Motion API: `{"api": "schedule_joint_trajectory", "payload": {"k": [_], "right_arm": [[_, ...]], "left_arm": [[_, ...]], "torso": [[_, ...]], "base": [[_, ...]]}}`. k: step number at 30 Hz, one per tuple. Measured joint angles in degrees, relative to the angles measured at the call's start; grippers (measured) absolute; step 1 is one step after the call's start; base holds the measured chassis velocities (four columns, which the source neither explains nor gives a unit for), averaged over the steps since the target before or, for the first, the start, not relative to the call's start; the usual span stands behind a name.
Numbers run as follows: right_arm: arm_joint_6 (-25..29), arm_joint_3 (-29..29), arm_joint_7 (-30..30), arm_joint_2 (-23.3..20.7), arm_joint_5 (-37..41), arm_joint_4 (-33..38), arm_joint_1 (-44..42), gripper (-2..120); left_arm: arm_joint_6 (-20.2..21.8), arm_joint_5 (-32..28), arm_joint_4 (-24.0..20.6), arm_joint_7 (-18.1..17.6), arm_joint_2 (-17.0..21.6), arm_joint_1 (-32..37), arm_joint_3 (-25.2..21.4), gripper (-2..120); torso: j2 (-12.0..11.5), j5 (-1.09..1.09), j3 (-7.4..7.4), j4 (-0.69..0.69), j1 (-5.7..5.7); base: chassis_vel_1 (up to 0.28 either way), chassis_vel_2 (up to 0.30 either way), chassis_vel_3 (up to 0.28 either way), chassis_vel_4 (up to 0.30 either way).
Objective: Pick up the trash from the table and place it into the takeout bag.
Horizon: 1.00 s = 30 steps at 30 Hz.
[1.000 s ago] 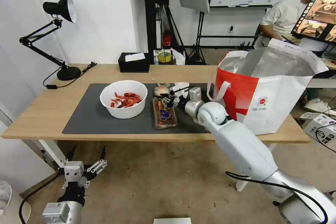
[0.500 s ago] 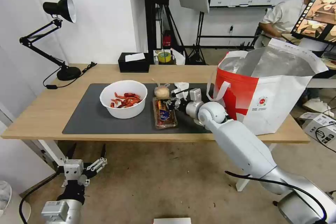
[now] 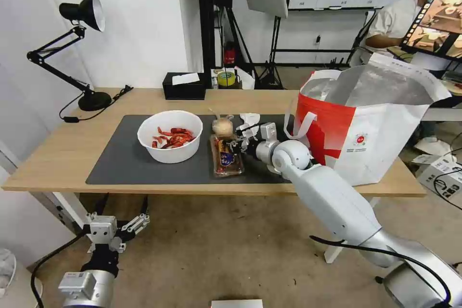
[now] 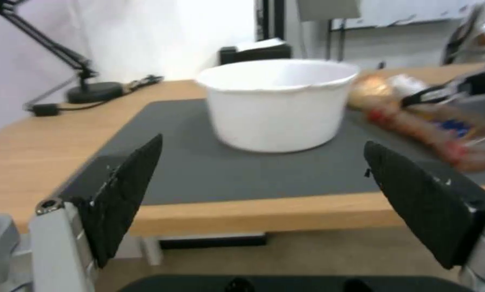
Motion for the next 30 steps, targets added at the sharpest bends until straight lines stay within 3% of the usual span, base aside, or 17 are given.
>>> {"api": "schedule_joint_trajectory", "payload": {"k": [5, 8, 9, 12, 16, 27, 30], "right_arm": [[0.0, 0.0, 0.2, -0.2, 0.6, 0.5, 0.0, 0], [0.3, 0.2, 0.9, -0.1, 1.6, 1.5, 0.0, 0], [0.3, 0.2, 0.9, -0.1, 1.6, 1.5, 0.0, 0], [0.3, 0.7, 1.8, 0.0, 2.2, 2.9, -0.1, 0], [0.4, 0.9, 2.3, 0.1, 2.5, 3.7, -0.2, 0], [2.4, 0.7, 2.1, -0.1, 2.5, 4.0, 0.3, 0], [4.3, 0.5, 1.1, -0.1, 1.9, 3.4, 0.3, 0]], "left_arm": [[1.3, -8.1, -0.6, 0.8, 4.2, -2.2, 1.9, 100], [3.5, -19.0, 0.2, 0.8, 9.6, -6.6, 3.8, 100], [3.5, -19.0, 0.2, 0.8, 9.6, -6.6, 3.8, 100], [5.2, -29.1, 2.3, 0.6, 14.6, -12.0, 5.5, 100], [6.0, -35.7, 4.2, 0.6, 17.8, -15.9, 7.9, 100], [11.0, -42.0, 7.9, 0.4, 19.7, -23.2, 15.3, 100], [13.0, -48.6, 9.5, 0.2, 19.8, -26.5, 16.3, 100]], "torso": [[0.0, 0.0, 0.0, -0.01, 0.0], [0.0, -0.01, 0.0, 0.0, 0.0], [0.0, -0.01, 0.0, 0.0, 0.0], [0.0, -0.02, 0.01, -0.01, 0.0], [0.0, -0.01, 0.01, -0.02, 0.0], [0.0, -0.01, 0.01, 0.0, 0.0], [0.0, 0.0, 0.0, -0.01, 0.0]], "base": [[0.0, 0.0, 0.0, 0.0], [0.0, 0.0, 0.0, 0.0], [0.0, 0.0, 0.0, 0.0], [0.0, 0.0, 0.0, 0.0], [0.0, 0.0, 0.0, 0.0], [0.0, 0.0, 0.0, 0.0], [0.0, 0.0, 0.0, 0.0]]}}
